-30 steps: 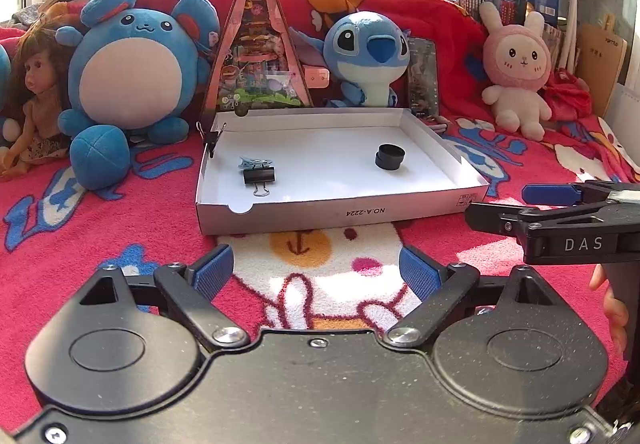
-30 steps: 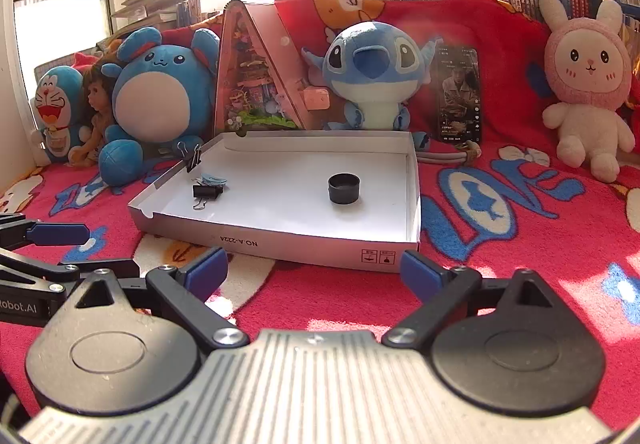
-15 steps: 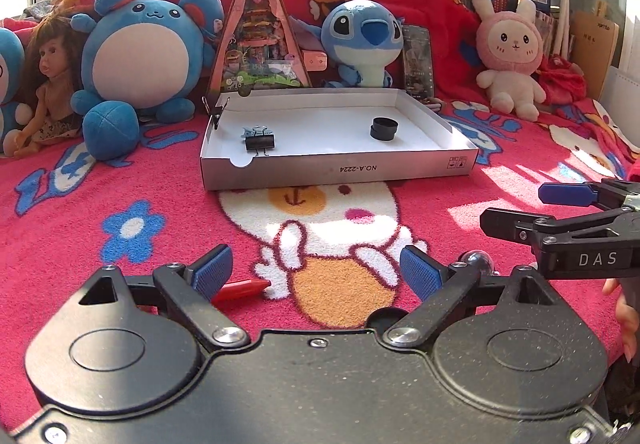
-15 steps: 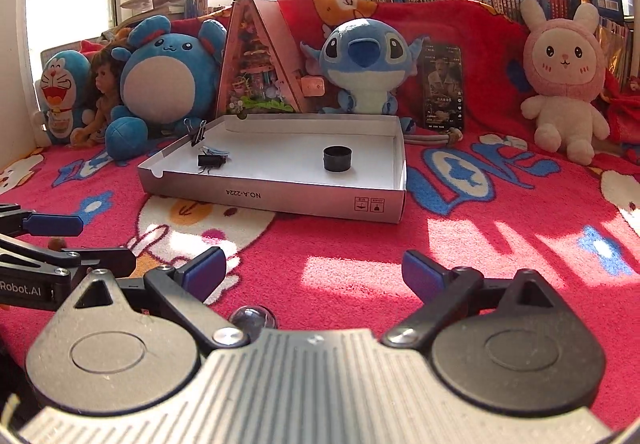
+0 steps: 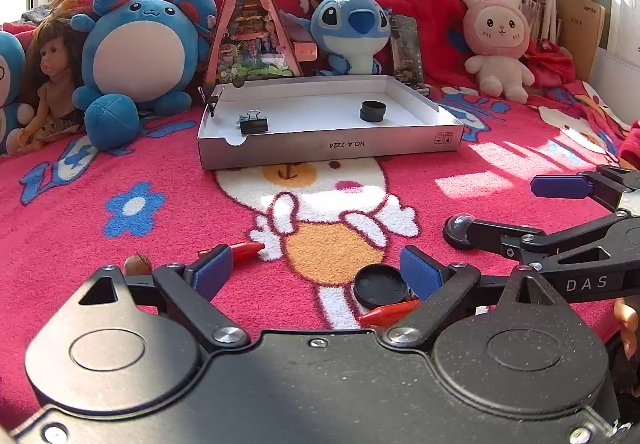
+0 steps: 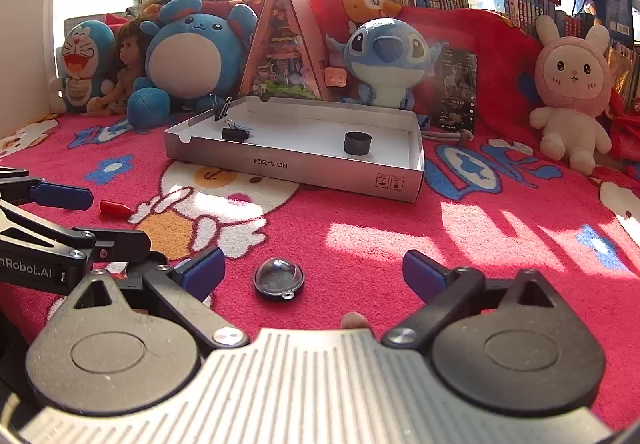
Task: Organize rigid objects
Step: 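Withdraw both tools from the box back toward the remaining objects, then grasp the light-blue hair clip with the left tool while the right tool grasps the clear dome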
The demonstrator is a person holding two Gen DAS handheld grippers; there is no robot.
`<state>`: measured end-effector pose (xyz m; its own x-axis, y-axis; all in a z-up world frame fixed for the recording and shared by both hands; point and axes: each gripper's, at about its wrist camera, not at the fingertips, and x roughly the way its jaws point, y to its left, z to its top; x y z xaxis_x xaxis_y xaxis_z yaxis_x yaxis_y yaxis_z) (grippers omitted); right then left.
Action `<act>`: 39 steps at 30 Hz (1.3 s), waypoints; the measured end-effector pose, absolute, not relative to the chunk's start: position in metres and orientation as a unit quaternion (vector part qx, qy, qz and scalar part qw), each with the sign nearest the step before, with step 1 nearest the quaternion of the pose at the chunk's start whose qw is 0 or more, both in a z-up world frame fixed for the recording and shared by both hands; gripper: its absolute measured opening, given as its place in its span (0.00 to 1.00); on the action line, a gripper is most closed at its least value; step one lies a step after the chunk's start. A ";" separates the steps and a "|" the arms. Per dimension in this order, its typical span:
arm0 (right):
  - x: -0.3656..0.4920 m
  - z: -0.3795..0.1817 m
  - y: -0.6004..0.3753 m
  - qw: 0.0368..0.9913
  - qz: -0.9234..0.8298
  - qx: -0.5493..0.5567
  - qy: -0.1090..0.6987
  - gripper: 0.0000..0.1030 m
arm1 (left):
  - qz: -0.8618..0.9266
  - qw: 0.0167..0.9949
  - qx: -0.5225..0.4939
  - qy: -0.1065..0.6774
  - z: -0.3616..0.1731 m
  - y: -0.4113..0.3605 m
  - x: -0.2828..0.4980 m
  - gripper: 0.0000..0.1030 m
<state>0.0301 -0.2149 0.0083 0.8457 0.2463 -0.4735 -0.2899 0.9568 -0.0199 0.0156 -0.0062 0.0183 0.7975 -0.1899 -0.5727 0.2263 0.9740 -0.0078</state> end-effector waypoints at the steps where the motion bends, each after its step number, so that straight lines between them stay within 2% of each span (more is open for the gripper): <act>1: 0.028 0.007 -0.214 0.959 0.141 -0.050 0.240 0.97 | -0.111 0.947 0.030 0.300 0.018 -0.006 0.015 0.86; 7: 0.026 0.004 -0.212 0.958 0.143 -0.051 0.244 0.97 | -0.124 0.943 0.037 0.307 0.014 -0.009 0.010 0.76; 16: 0.022 0.003 -0.211 0.957 0.145 -0.050 0.245 0.97 | -0.139 0.940 0.044 0.308 0.016 -0.015 0.000 0.50; 25: 0.020 0.002 -0.208 0.956 0.151 -0.061 0.242 0.96 | -0.142 0.941 0.048 0.303 0.019 -0.016 -0.009 0.45; 29: 0.023 0.003 -0.206 0.956 0.154 -0.066 0.243 0.86 | -0.141 0.943 0.048 0.298 0.023 -0.015 -0.011 0.44; 35: 0.029 0.001 -0.197 0.952 0.164 -0.073 0.249 0.66 | -0.153 0.941 0.027 0.300 0.030 -0.013 -0.016 0.28; 39: 0.032 -0.001 -0.193 0.950 0.168 -0.070 0.255 0.56 | -0.179 0.938 0.026 0.294 0.034 -0.020 -0.019 0.27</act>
